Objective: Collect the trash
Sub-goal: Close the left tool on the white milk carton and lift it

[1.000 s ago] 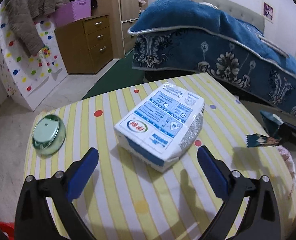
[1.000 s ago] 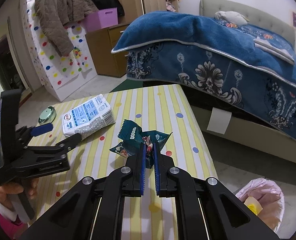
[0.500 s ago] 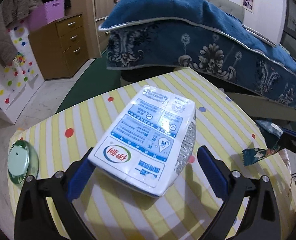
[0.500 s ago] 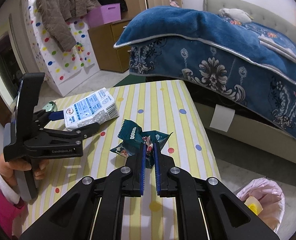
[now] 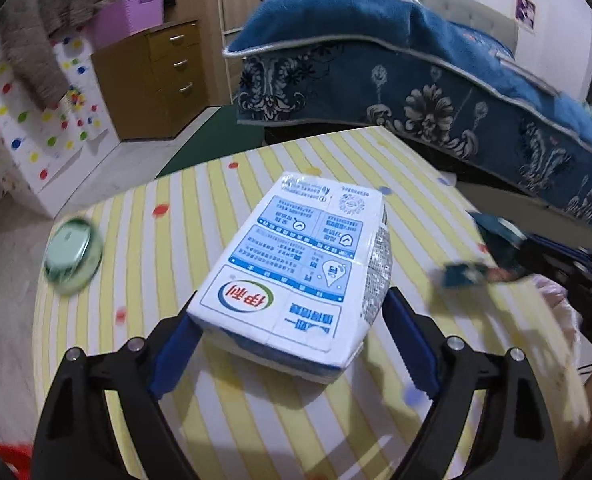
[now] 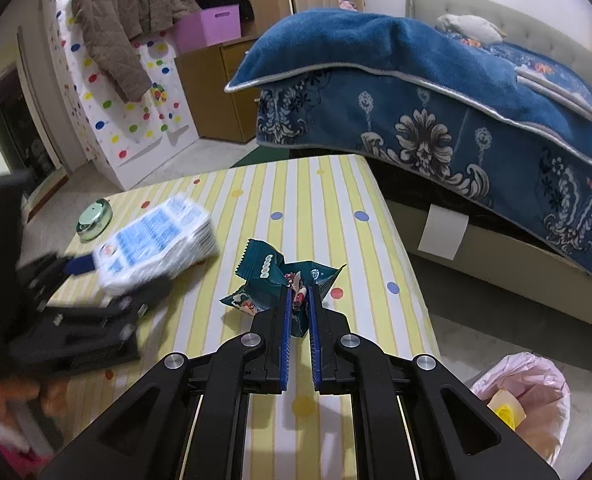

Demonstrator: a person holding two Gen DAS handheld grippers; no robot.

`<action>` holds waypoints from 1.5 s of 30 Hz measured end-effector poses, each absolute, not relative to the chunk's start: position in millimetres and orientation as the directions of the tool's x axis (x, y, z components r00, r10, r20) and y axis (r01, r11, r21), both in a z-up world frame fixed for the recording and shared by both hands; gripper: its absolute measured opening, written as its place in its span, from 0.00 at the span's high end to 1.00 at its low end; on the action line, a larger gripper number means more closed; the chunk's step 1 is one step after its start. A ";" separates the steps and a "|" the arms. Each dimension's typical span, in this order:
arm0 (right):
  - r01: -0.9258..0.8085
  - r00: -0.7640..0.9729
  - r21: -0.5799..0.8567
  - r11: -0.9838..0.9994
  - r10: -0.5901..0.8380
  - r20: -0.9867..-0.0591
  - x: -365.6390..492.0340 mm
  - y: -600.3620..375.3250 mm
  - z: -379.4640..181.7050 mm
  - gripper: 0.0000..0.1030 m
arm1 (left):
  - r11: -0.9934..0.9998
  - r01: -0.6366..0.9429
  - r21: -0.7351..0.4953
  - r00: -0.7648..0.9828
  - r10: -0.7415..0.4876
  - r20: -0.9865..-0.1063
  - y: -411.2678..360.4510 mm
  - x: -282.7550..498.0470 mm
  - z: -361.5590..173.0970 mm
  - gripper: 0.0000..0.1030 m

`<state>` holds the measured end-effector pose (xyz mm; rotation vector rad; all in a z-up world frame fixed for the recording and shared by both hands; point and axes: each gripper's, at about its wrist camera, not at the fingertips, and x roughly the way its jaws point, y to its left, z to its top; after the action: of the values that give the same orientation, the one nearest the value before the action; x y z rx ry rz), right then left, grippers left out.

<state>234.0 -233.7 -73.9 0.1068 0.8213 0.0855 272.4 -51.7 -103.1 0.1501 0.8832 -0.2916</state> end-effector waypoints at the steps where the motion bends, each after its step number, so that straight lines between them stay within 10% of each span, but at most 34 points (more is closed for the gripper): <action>1: -0.032 0.682 0.130 0.991 0.117 -0.722 231.6 -234.2 -72.7 0.92 | 0.953 0.304 -0.002 0.604 -0.194 -0.773 -50.6 262.5 -100.2 0.18; 13: 0.012 0.719 0.148 0.989 0.094 -0.689 156.9 -251.2 -68.1 0.92 | 0.945 0.320 -0.062 0.569 -0.244 -0.785 -56.0 153.1 -110.9 0.26; 17: 0.038 0.723 0.149 0.988 0.076 -0.687 146.2 -261.1 -71.4 0.92 | 0.953 0.300 -0.051 0.603 -0.231 -0.763 -57.7 135.1 -107.5 0.06; 27: 0.056 0.710 0.194 0.979 0.098 -0.698 148.5 -277.8 -82.8 0.92 | 0.941 0.327 0.081 0.639 -0.157 -0.753 -74.7 142.7 -106.9 0.07; 32: 0.044 0.707 0.200 0.979 0.111 -0.698 148.7 -279.6 -84.2 0.92 | 0.940 0.341 0.018 0.579 -0.195 -0.792 -67.9 151.6 -114.3 0.24; 45: 0.044 0.752 0.272 0.961 0.147 -0.642 132.1 -294.4 -67.6 0.92 | 0.962 0.263 -0.074 0.619 -0.227 -0.752 -79.8 115.9 -95.2 0.28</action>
<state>132.1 -294.4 -67.6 0.2793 0.7196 0.0566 115.9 -79.8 -95.2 0.0454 0.8578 -0.2821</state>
